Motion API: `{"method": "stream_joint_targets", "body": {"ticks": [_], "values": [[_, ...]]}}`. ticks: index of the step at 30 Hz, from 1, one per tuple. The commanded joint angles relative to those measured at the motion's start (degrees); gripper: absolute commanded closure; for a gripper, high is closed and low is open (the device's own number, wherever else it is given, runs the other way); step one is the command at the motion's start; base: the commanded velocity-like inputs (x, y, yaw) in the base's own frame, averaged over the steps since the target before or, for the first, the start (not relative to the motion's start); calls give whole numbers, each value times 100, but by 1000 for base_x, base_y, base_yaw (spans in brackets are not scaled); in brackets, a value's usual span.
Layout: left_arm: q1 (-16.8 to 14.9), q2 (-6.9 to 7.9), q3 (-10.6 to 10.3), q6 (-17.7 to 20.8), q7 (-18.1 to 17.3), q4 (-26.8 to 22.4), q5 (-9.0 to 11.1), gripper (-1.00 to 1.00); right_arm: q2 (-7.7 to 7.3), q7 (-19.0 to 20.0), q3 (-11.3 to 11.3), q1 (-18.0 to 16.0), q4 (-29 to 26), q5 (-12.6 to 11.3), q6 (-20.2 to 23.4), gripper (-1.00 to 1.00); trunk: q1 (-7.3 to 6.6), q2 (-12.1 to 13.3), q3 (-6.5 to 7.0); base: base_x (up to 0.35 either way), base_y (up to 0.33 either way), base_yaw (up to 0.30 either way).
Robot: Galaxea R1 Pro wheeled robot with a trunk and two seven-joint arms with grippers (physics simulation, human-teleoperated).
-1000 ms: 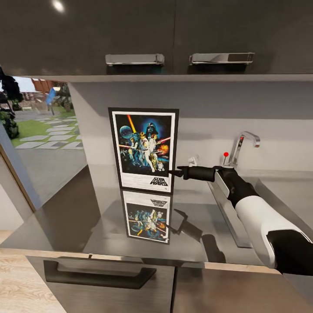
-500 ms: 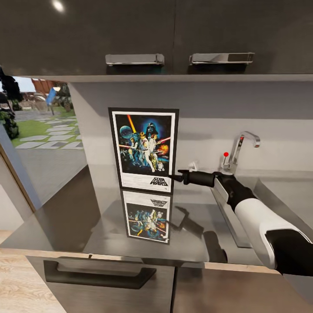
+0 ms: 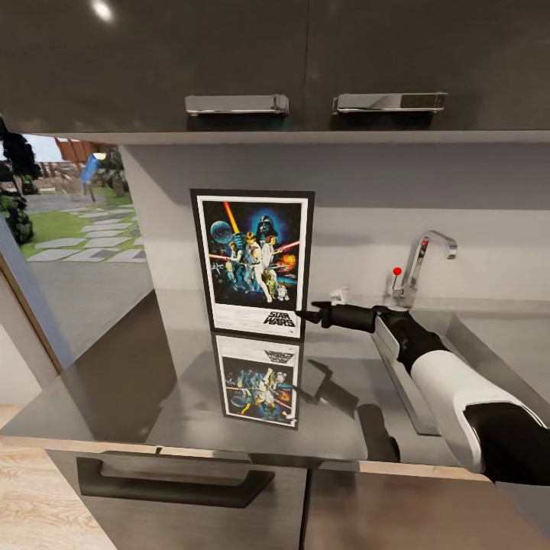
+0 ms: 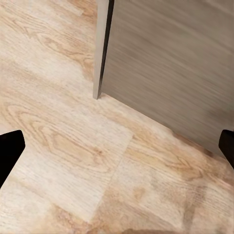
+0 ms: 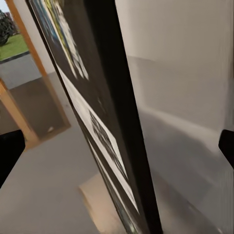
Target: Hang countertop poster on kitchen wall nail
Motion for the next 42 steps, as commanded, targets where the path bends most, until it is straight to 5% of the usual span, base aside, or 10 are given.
{"method": "stream_joint_targets", "body": {"ticks": [1,20,42], "values": [[0,0,6,10,-40,-2,56,-100,-5,10,35,-3,3,-60,3,-100,0,-3,-5,0,0,0],[0,0,6,10,-40,-4,52,-100,-6,315,32,-2,481,-60,-507,-100,0,-3,-5,0,0,0],[0,0,6,11,-40,-4,52,-100,-10,318,32,-2,550,-60,-562,-100,0,-3,-5,5,23,0]]}}
